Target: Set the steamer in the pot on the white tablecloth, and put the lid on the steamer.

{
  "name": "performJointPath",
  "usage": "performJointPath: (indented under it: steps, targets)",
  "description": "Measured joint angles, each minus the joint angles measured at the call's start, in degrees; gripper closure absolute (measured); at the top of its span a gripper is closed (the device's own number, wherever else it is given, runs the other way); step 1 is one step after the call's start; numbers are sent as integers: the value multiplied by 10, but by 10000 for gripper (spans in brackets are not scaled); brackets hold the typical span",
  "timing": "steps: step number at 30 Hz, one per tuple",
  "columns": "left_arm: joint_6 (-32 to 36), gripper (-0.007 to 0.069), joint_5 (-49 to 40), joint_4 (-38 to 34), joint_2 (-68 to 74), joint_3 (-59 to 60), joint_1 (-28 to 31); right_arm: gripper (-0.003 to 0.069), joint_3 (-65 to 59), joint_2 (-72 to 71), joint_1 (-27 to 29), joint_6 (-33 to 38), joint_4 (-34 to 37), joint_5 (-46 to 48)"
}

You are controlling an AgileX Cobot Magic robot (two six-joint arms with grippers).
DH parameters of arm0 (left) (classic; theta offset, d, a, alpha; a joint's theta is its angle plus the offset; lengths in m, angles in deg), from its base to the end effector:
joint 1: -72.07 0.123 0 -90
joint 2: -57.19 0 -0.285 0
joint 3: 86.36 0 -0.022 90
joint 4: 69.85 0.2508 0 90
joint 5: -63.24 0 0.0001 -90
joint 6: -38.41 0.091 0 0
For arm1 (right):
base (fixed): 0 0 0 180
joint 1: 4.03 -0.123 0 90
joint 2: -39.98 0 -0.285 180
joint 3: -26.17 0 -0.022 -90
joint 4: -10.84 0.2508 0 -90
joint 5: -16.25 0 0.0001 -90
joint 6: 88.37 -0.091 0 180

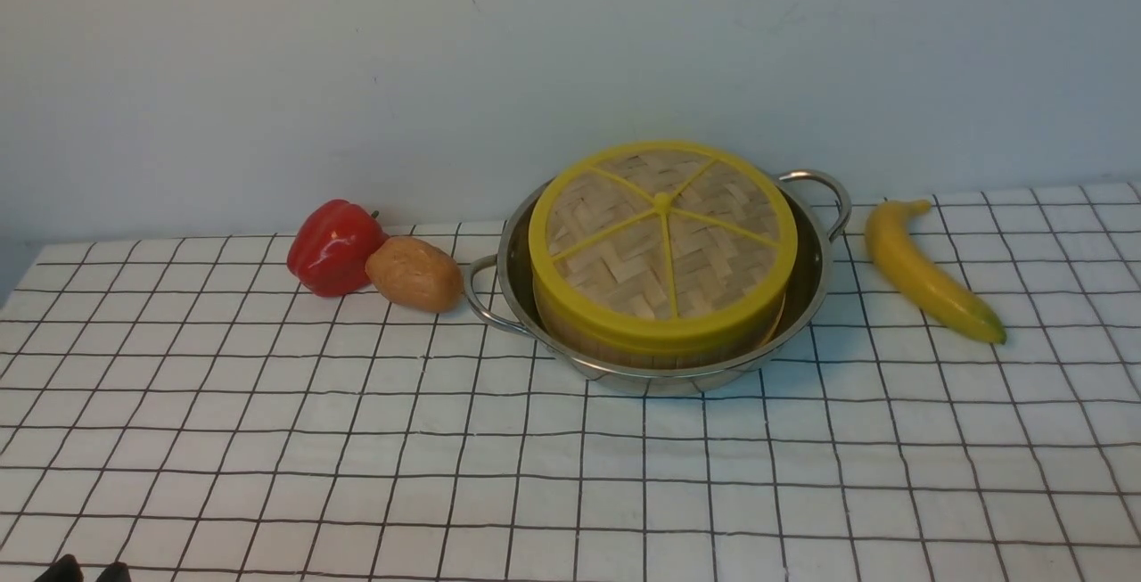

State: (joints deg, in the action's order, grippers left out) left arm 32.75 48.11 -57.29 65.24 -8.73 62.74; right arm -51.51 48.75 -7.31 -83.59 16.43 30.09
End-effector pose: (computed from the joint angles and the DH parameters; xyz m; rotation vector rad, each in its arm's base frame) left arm 0.0557 -0.0039 0.1871 0.2000 1.7417 0.0135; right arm 0.0566 0.0054 0.1877 -0.0572 1.7488 0.0705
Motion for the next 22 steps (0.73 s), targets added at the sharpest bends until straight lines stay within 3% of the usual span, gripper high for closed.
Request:
performJointPath:
  steps: [22]
  targets:
    - [0, 394, 0, 0, 0, 0, 0, 419, 0, 0, 0, 0, 0, 0]
